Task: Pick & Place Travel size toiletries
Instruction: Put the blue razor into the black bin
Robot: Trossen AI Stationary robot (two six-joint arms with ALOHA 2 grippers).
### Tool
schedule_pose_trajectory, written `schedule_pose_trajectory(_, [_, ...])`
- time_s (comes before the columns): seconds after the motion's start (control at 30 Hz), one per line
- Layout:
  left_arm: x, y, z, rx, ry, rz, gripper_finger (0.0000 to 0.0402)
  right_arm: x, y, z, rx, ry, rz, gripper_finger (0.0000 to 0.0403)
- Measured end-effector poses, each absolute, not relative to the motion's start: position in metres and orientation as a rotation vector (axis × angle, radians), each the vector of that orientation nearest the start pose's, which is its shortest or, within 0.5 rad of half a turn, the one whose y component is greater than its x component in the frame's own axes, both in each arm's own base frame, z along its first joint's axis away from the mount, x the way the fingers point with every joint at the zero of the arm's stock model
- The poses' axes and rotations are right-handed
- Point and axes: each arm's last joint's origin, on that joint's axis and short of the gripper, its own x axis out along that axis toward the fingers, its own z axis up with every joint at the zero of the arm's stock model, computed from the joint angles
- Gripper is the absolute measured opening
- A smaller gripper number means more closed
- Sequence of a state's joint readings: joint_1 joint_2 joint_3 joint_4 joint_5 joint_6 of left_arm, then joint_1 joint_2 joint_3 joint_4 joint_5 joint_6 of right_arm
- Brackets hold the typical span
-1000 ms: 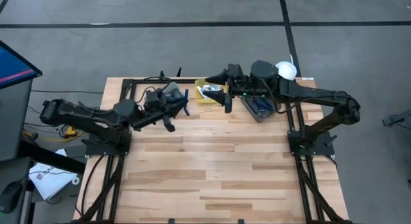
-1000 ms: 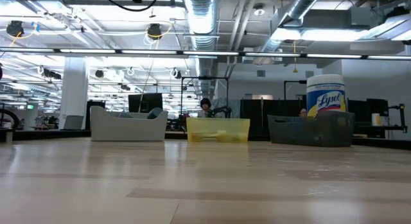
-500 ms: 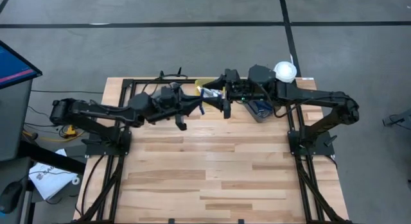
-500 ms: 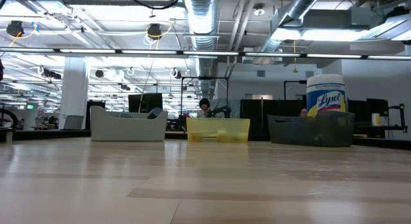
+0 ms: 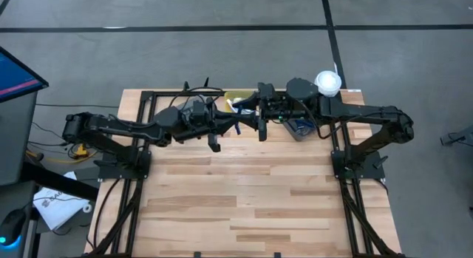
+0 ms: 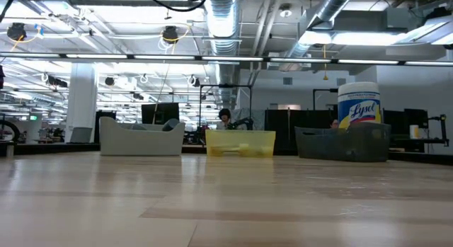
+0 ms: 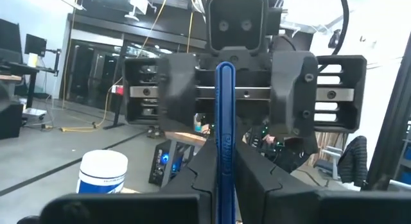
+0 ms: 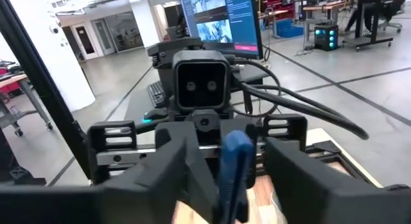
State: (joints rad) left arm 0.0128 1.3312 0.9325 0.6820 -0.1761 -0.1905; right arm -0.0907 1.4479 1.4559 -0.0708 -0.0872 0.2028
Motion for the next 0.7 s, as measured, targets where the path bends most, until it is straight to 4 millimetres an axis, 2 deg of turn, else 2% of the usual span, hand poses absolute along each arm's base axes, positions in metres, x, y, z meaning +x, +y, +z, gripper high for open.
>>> schedule_pose_trajectory(0.2, [0.299, 0.009, 0.347, -0.212, -0.300, 0.160, 0.0024, 0.327, -0.028, 0.421, 0.209, 0.062, -0.010, 0.0030])
schedule_pose_trajectory(0.47, [0.299, 0.009, 0.347, -0.213, -0.300, 0.164, 0.0035, 0.327, -0.031, 0.421, 0.220, 0.060, -0.024, 0.0019])
schedule_pose_trajectory(0.7, [0.299, 0.010, 0.346, -0.217, -0.295, 0.203, 0.0123, 0.320, -0.045, 0.423, 0.221, 0.075, -0.110, 0.0019])
